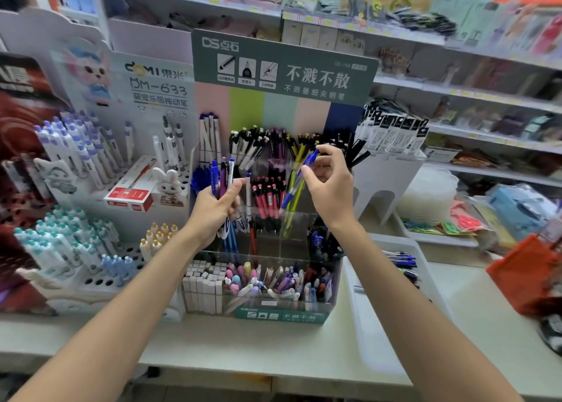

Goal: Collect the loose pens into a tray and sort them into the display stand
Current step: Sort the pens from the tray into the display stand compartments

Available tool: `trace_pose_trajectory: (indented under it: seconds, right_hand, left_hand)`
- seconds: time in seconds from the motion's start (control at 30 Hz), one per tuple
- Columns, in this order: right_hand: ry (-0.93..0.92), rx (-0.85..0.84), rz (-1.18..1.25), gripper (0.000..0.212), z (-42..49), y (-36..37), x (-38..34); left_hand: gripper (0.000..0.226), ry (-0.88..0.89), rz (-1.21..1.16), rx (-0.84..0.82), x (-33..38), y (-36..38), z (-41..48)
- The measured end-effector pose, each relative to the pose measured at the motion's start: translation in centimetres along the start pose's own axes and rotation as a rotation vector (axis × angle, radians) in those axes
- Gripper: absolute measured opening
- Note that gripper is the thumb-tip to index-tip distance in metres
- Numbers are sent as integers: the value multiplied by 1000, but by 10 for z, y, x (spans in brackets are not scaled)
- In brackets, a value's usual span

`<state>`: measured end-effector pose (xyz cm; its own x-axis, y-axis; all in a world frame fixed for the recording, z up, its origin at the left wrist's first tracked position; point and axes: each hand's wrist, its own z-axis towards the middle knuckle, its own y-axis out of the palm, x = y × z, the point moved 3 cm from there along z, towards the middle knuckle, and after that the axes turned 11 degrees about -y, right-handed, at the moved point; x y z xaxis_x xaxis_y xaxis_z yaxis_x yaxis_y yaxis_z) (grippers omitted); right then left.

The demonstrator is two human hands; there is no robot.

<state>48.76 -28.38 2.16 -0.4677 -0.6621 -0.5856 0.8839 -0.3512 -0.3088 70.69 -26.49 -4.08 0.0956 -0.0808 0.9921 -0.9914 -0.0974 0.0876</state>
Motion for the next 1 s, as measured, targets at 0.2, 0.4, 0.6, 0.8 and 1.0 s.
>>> trace_pose_trajectory:
  seconds: [0.2, 0.4, 0.6, 0.8, 1.0]
  right_hand:
    - [-88, -78, 50, 40, -20, 42, -19]
    - [-225, -217, 64, 41, -44, 95, -40]
    - [-229, -308, 50, 40, -64, 126, -40]
    - [-254, -165, 91, 34, -25, 116, -50]
    - [-260, -125, 56, 32, 17, 121, -54]
  left_hand:
    - [22, 5, -4, 30, 1, -36, -16]
    - [23, -8, -19, 148, -3, -79, -38]
    - [22, -51, -79, 149, -8, -89, -57]
    - [22, -32, 26, 193, -6, -78, -47]
    - [25, -84, 6, 186, -6, -70, -37]
